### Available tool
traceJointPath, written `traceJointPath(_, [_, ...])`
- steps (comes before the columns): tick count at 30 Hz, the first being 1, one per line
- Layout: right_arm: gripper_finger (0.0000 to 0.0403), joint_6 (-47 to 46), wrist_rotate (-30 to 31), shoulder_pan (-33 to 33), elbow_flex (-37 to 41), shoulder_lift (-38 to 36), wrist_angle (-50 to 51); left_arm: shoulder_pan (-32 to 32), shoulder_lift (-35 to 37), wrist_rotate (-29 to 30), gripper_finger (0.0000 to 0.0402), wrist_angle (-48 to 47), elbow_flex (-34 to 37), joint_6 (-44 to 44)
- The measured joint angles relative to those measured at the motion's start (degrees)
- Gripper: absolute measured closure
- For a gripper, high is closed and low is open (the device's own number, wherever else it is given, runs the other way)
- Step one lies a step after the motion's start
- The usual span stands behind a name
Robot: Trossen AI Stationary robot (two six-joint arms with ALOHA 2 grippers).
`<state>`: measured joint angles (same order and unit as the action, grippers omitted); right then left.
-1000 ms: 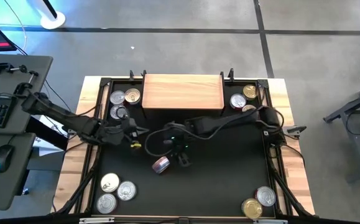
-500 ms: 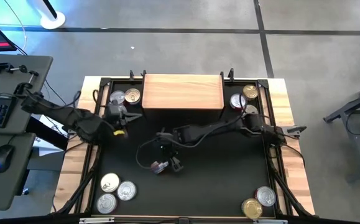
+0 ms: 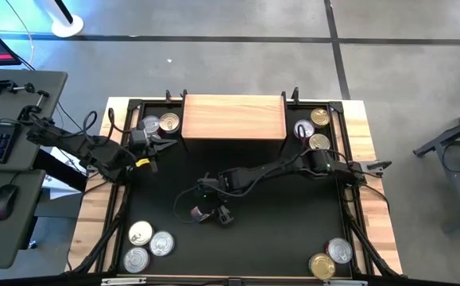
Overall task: Stack canned seafood by type on shelf
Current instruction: Put the bottom right blue tuna can on the shelf
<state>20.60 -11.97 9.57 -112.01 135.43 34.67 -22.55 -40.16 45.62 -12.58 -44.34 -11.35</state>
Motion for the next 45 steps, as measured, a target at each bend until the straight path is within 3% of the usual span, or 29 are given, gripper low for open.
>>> traceJointPath(7, [0.0072, 0.0, 0.0, 0.0, 0.0, -0.1, -5.3, 0.0, 0.1, 0.0, 0.0402, 0.5, 0.0, 1.5])
traceJointPath(12, [0.0158, 0.4, 5.5, 0.2, 0.0, -0.1, -5.0, 0.0, 0.1, 0.0, 0.0402, 0.8, 0.0, 1.1])
traceJointPath(16, [0.0236, 0.5, 5.9, 0.2, 0.0, -0.4, -1.9, 0.0, 0.1, 0.0, 0.0402, 3.1, 0.0, 1.2])
traceJointPath(22, [0.0235, -0.6, 6.8, -0.9, 0.0, -4.7, 4.4, 0.0, 1.2, 0.0, 0.0401, 5.5, 0.1, 8.0])
traceJointPath(29, [0.0235, 2.4, 18.5, -3.1, 0.0, -14.0, 9.0, 0.2, 3.0, 1.9, 0.0402, 7.0, 0.1, 14.2])
traceJointPath(39, [0.0235, 1.4, 37.3, -10.0, 0.0, -24.1, 23.2, 3.8, 2.6, 1.8, 0.0402, 7.0, 0.1, 14.5])
traceJointPath(45, [0.0235, -1.7, 41.0, -17.2, 1.8, -28.1, 35.3, 6.1, 1.2, 0.9, 0.0402, 6.9, 0.1, 11.5])
